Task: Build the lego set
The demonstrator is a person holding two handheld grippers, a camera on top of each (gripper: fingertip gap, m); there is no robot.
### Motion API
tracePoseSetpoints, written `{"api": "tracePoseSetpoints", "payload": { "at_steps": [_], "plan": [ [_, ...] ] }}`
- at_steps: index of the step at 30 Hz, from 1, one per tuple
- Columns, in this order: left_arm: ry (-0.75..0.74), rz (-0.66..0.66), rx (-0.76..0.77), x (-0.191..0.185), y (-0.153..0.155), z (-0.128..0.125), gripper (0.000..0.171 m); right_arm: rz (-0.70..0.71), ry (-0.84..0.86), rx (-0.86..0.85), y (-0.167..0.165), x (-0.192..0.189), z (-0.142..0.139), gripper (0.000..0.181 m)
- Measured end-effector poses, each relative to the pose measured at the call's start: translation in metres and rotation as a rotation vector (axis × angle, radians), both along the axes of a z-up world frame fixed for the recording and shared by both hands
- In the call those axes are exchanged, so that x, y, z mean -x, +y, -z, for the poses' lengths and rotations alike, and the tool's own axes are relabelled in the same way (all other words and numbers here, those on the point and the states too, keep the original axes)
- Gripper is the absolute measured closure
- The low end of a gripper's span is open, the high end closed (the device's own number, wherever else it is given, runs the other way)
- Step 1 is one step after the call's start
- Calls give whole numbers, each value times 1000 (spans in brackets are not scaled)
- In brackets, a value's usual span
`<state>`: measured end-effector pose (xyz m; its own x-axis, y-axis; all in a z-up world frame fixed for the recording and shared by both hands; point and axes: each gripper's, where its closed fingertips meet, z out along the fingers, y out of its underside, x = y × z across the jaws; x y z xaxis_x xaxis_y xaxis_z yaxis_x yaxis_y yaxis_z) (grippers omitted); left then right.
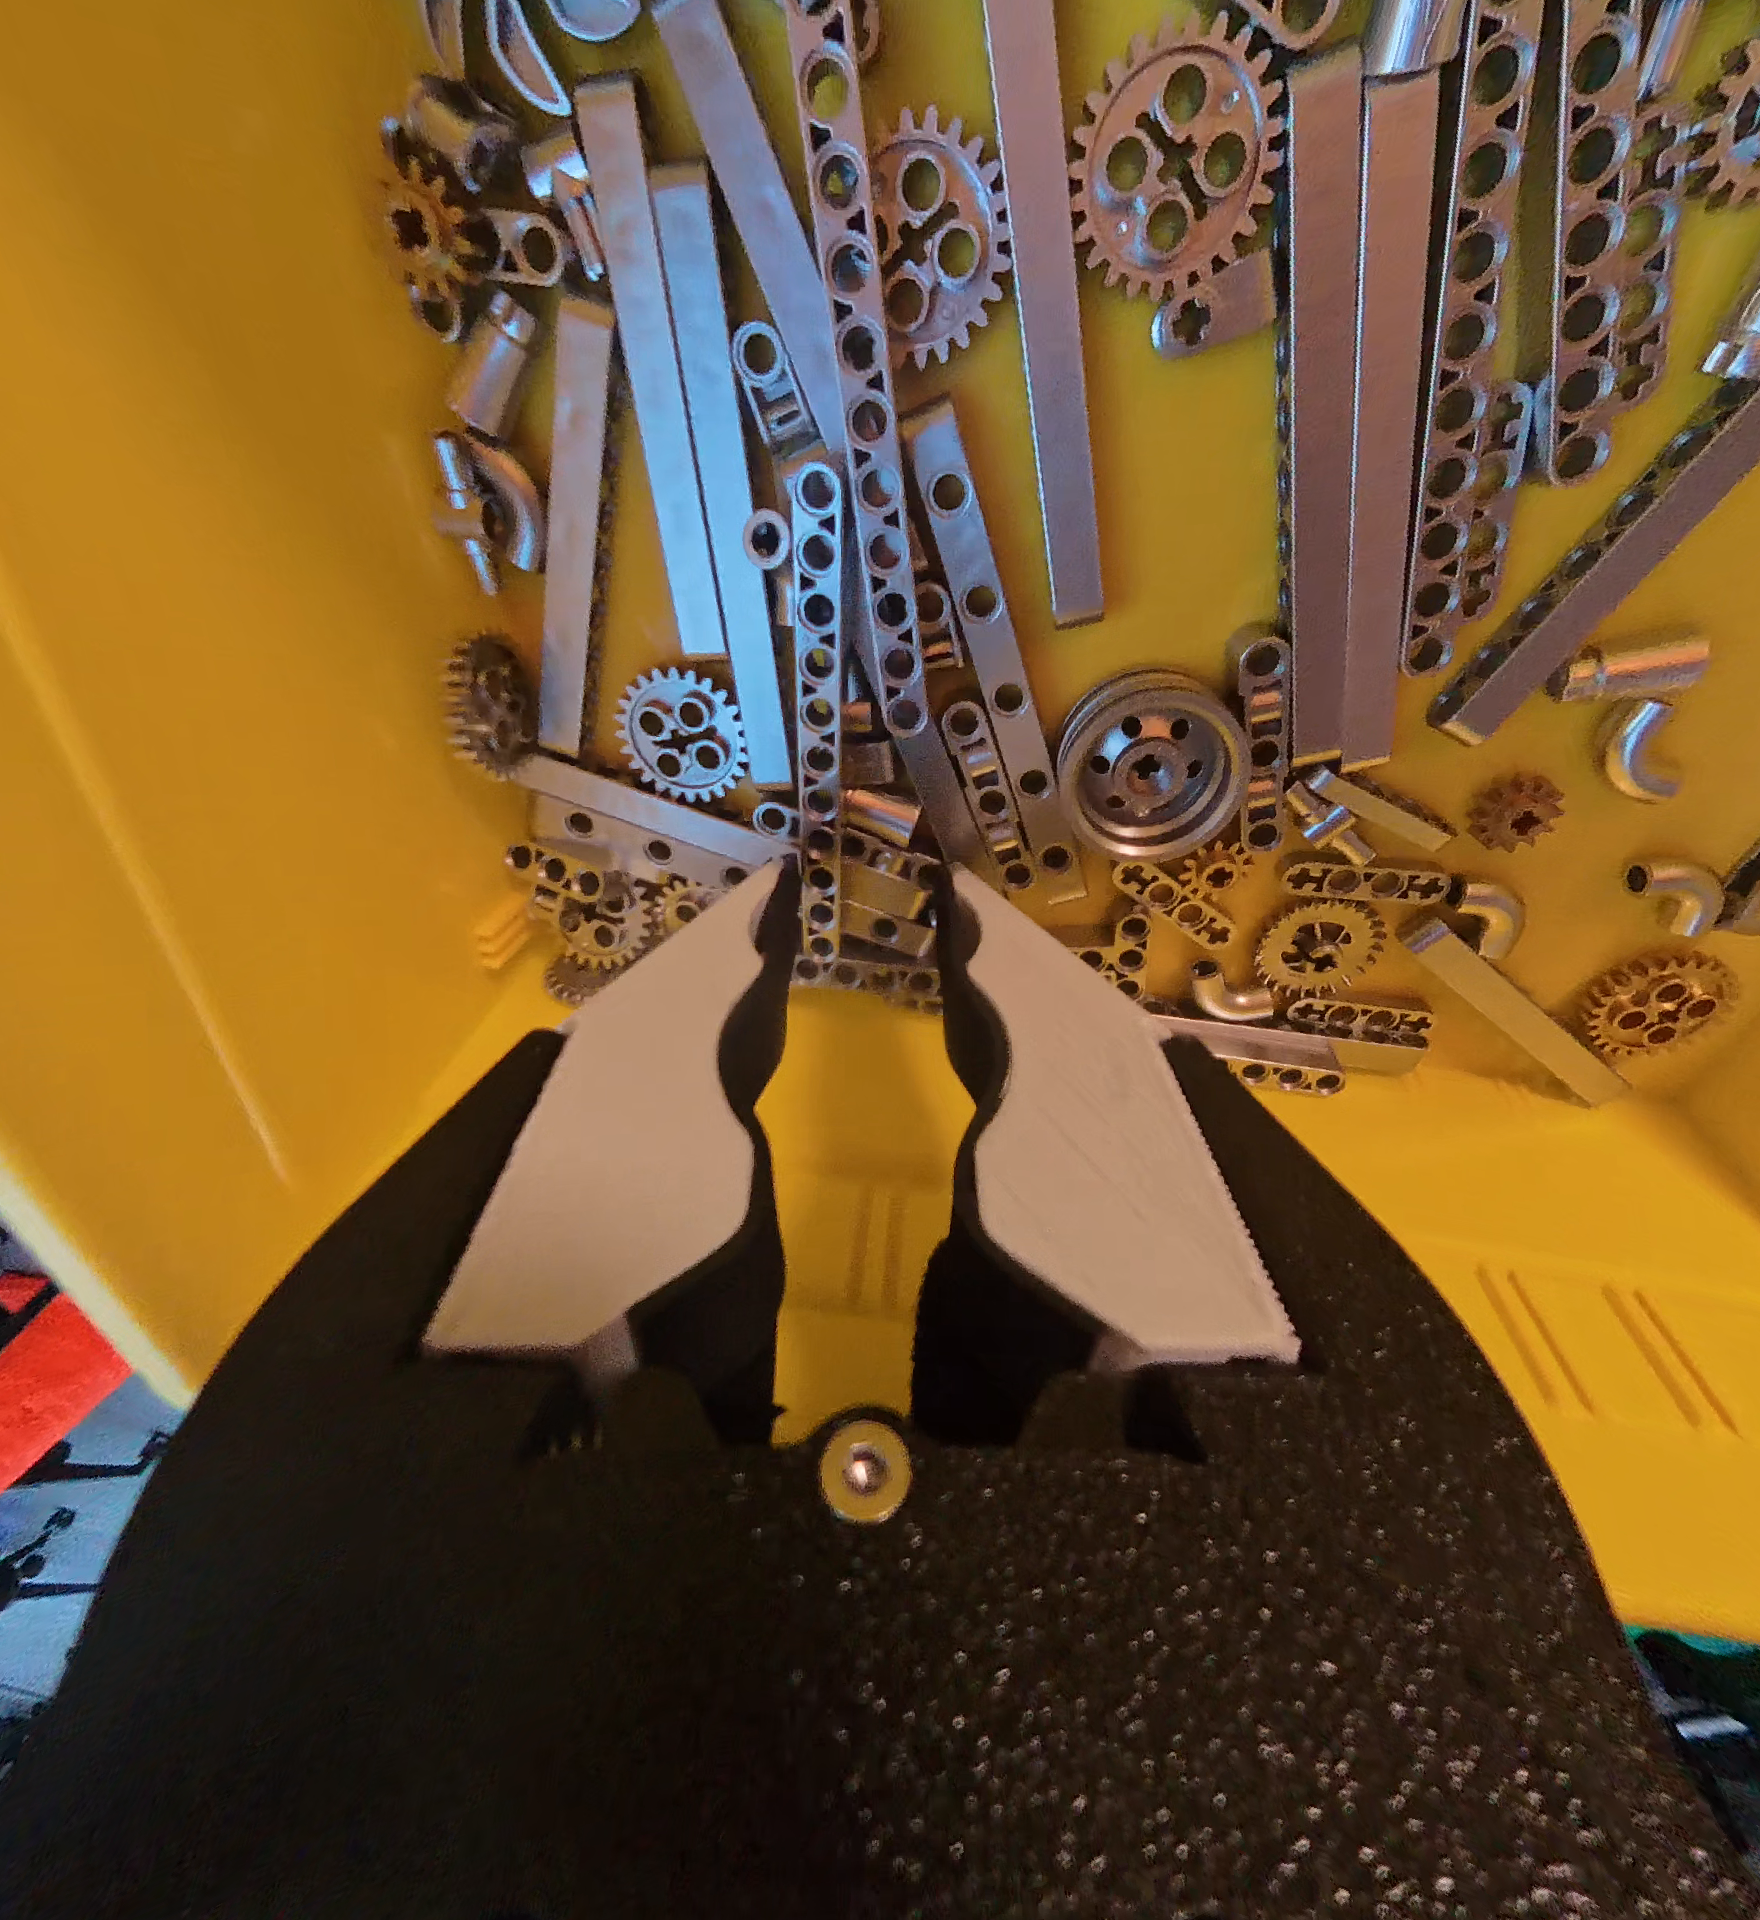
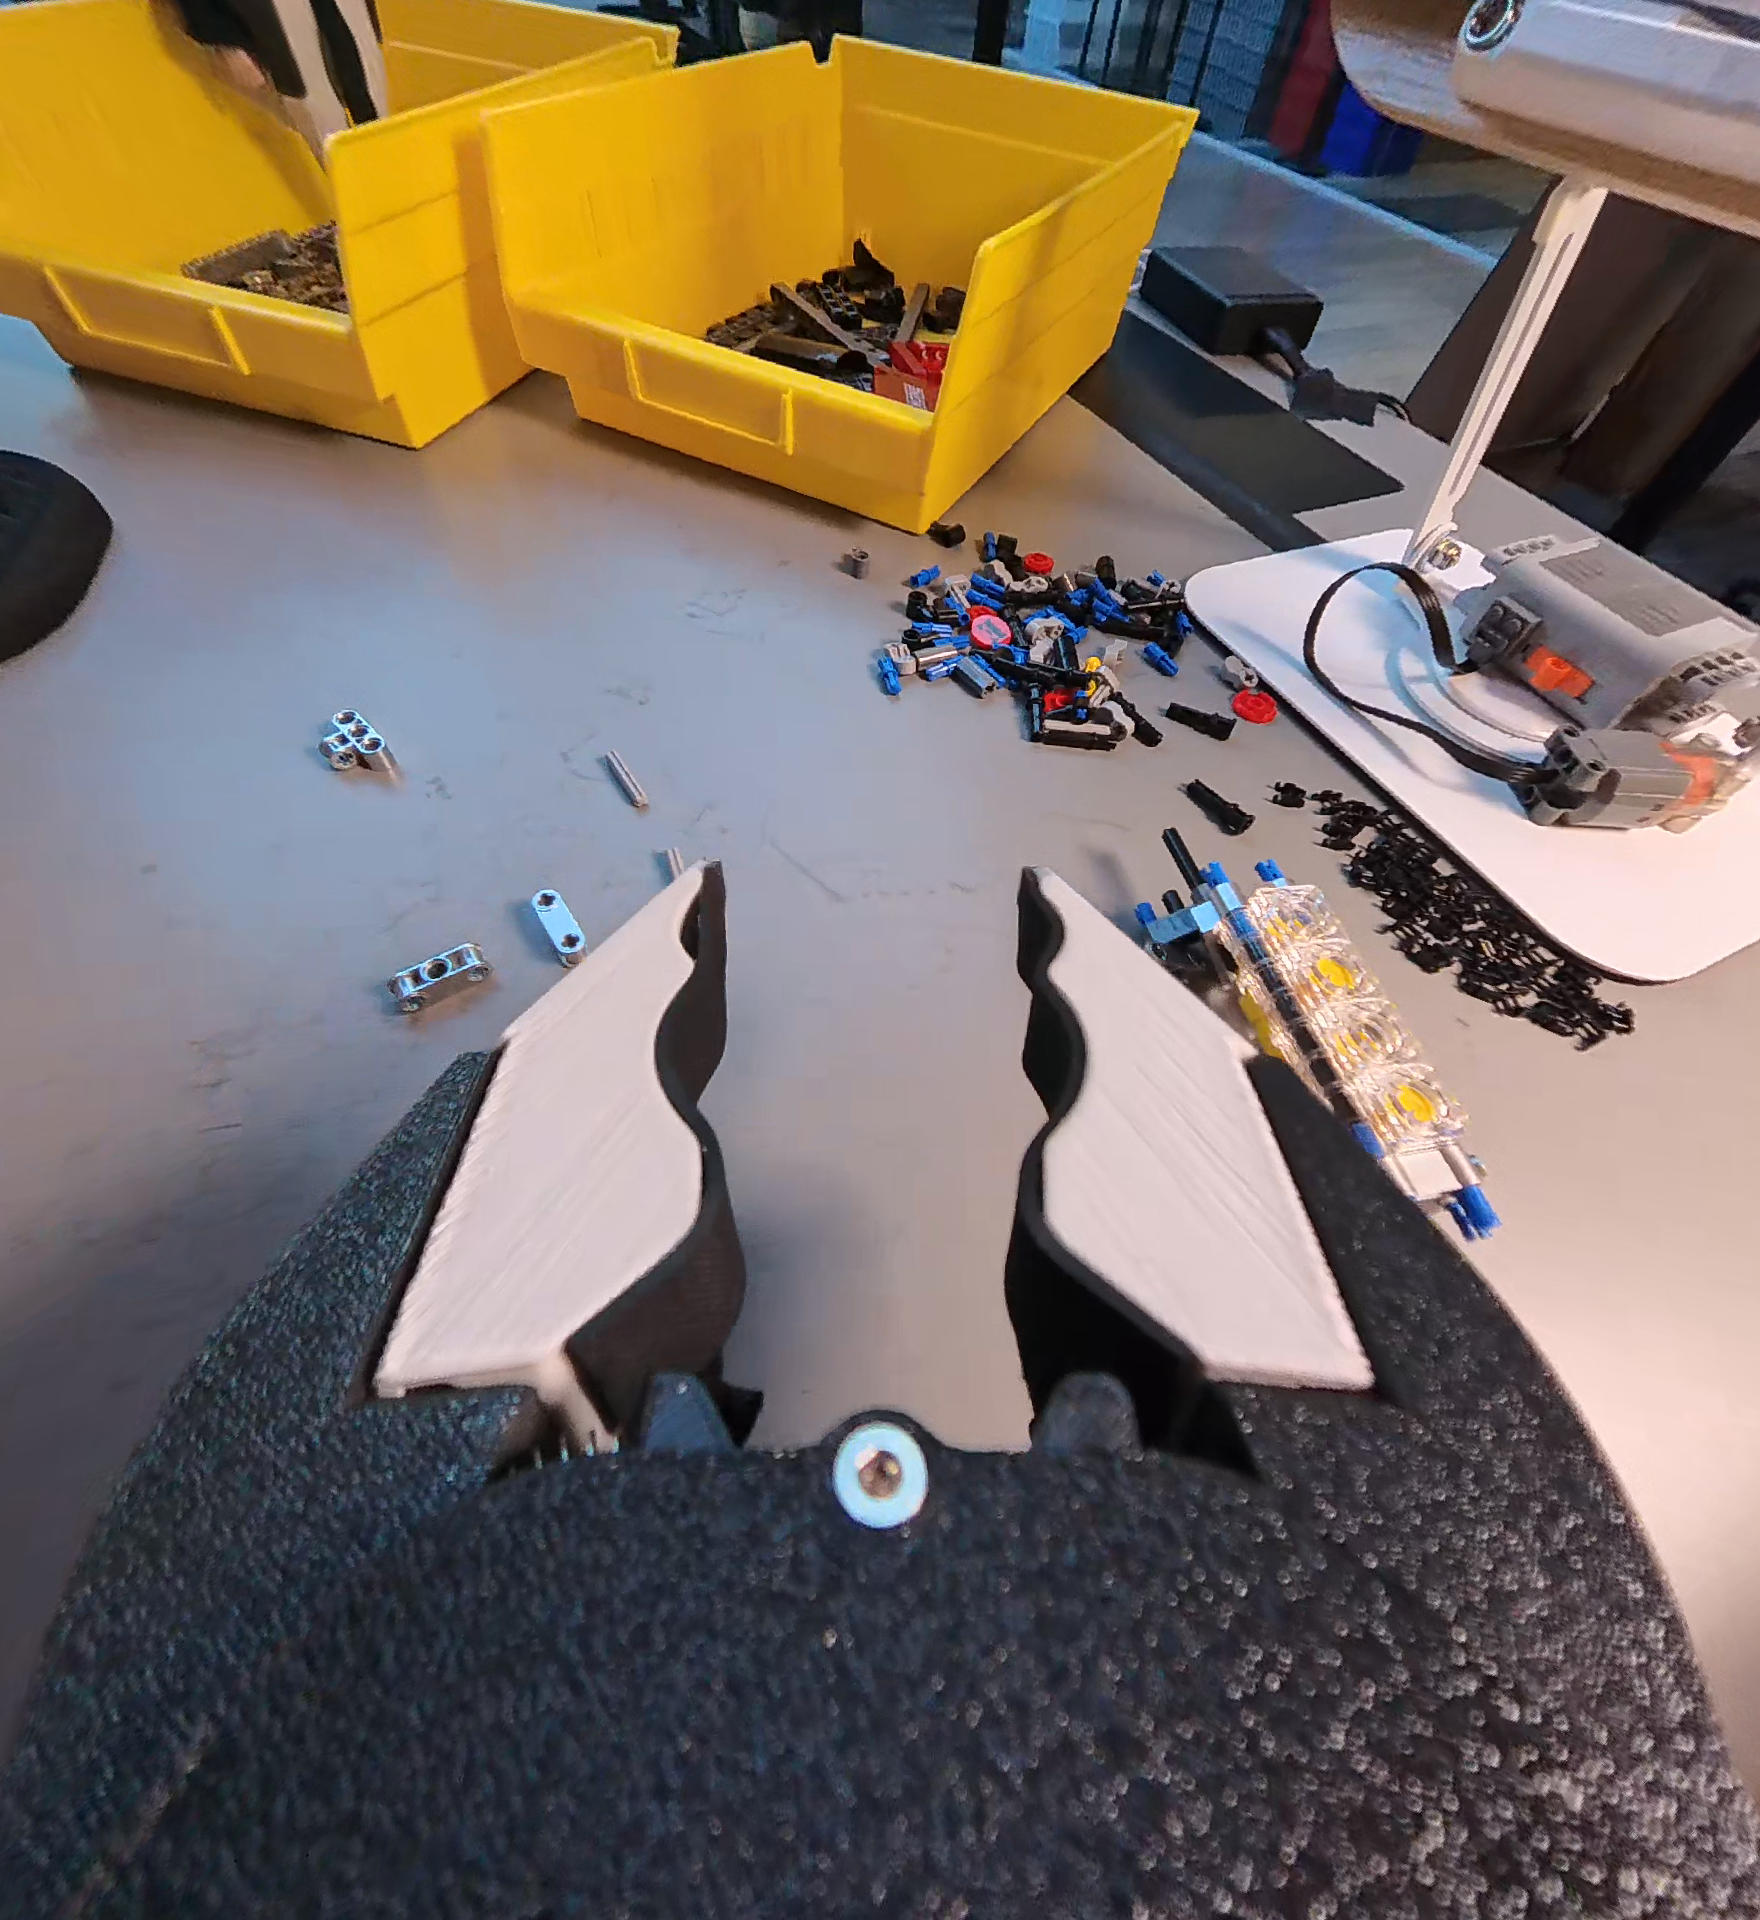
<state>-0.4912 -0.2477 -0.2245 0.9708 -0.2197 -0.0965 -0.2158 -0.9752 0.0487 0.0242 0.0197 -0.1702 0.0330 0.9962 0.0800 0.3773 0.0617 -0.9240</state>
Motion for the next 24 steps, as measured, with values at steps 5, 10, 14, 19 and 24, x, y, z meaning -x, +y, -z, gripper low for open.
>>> {"api": "tracePoseSetpoints", "payload": {
  "at_steps": [5,10,14,19,24],
  "plan": [
    [-78,-26,38,-9,1,5,145,-24,34,-26,-6,-3,-6,127],
    [-114,-12,14,-15,9,5,153,-34,61,-35,-9,-5,-10,127],
    [-180,5,-32,-33,24,4,162,-40,82,-34,-10,-6,-13,127],
    [-308,95,-18,-74,32,-1,164,-43,107,-44,-11,-8,-17,128],
    [-244,26,-160,-58,53,-33,160,-49,130,-43,-12,-10,-20,128]
  ]
}}
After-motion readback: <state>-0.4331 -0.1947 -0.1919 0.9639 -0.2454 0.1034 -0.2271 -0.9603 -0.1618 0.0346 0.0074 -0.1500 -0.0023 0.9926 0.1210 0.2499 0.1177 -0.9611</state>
